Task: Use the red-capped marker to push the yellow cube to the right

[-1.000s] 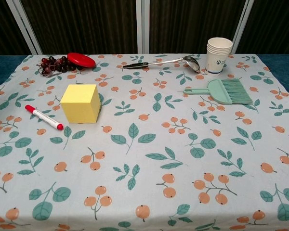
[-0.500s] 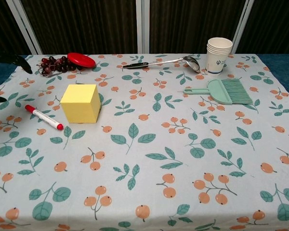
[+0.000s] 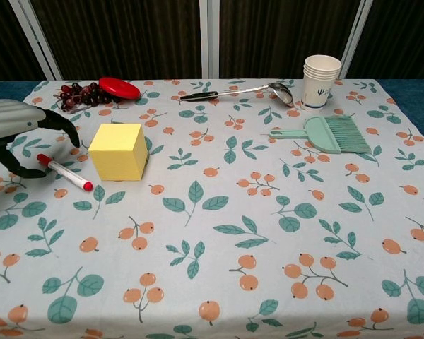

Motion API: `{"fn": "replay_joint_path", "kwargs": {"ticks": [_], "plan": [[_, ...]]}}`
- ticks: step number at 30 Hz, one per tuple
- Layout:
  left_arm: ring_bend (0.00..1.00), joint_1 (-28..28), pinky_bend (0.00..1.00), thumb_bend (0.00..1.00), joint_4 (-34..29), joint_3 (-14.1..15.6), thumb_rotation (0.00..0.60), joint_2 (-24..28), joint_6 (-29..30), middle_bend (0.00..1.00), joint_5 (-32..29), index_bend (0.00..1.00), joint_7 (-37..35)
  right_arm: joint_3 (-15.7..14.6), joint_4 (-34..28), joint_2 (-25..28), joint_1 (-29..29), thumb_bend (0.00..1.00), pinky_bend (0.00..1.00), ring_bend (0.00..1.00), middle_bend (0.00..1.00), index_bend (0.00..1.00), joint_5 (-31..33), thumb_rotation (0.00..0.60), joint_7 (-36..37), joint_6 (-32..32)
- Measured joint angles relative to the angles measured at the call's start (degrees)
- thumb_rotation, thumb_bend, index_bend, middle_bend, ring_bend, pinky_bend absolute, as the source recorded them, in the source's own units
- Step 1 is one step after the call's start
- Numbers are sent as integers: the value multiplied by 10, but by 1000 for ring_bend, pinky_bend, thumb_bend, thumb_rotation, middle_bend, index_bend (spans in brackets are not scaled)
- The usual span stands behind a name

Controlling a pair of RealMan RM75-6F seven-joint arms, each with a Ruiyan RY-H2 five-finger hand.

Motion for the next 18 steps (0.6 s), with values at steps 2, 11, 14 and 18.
{"fn": "replay_joint_path", "kwargs": {"ticks": [2, 11, 14, 18], "plan": [[218, -3, 200, 292, 8, 3, 600, -7, -1, 387, 0, 406, -1, 0, 0, 0, 0, 218, 262, 144, 312, 209, 0, 600, 0, 0], [276, -2, 204, 293, 15, 15, 600, -17, 1, 474, -10, 501, 11, -1, 1, 0, -3, 217, 262, 144, 311, 209, 3, 600, 2, 0], [276, 2, 204, 293, 4, 17, 600, -11, 3, 479, -16, 501, 16, -1, 1, 0, -3, 217, 262, 144, 312, 209, 2, 600, 3, 1], [276, 7, 204, 294, -14, 19, 600, -1, 3, 487, -23, 501, 16, -2, 3, 0, -4, 218, 262, 143, 311, 209, 1, 600, 5, 3]]}}
